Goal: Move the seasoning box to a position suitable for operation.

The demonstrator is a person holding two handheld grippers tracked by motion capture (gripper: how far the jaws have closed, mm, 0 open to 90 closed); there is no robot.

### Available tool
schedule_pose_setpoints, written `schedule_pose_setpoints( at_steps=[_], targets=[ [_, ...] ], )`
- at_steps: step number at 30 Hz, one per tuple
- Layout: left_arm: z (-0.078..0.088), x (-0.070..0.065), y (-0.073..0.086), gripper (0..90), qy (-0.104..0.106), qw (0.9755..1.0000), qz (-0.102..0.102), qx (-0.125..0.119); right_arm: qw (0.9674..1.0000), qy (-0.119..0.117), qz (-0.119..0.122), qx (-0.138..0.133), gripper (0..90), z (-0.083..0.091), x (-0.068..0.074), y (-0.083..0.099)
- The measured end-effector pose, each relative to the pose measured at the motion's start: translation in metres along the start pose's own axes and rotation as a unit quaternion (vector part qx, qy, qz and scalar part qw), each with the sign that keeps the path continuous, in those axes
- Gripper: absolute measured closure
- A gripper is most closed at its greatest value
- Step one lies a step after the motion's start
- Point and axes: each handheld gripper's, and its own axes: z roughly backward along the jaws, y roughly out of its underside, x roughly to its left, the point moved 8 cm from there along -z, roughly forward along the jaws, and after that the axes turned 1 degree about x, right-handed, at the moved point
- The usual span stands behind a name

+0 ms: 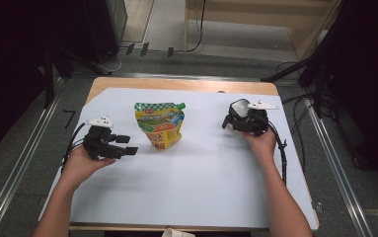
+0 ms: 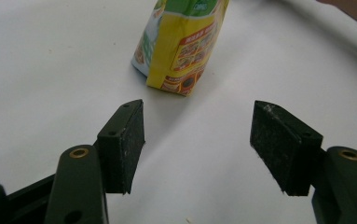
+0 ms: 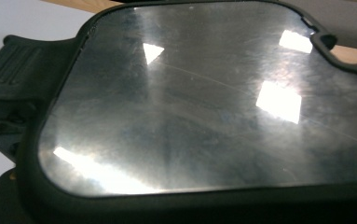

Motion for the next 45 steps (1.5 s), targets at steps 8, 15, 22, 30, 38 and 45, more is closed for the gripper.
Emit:
schedule_pose_setpoints(
  at_steps=[8,15,22,30,38,45],
  targets=[
    [0.005,-0.021,-0.004,52.2,0.042,0.9986,-0.033,0.001,0.9991,-0.031,0.028,-0.003,15.5,0.016,0.027,-0.001],
    [-0.007,-0.040,-0.010,48.1,0.056,0.9970,-0.052,0.012,0.9977,-0.057,0.036,-0.010,15.5,0.026,0.049,0.000],
    [-0.018,-0.051,-0.013,49.5,0.066,0.9956,-0.061,0.025,0.9961,-0.075,0.045,-0.012,15.6,0.039,0.066,0.004],
    [-0.030,-0.066,-0.024,48.0,0.089,0.9931,-0.075,0.018,0.9941,-0.092,0.057,-0.006,15.6,0.057,0.089,0.017],
    [-0.049,-0.084,-0.033,46.6,0.097,0.9900,-0.097,0.035,0.9907,-0.115,0.073,0.002,15.6,0.063,0.112,0.028],
    [-0.060,-0.091,-0.038,46.5,0.114,0.9873,-0.102,0.043,0.9866,-0.136,0.089,0.013,15.6,0.060,0.134,0.038]
  ],
)
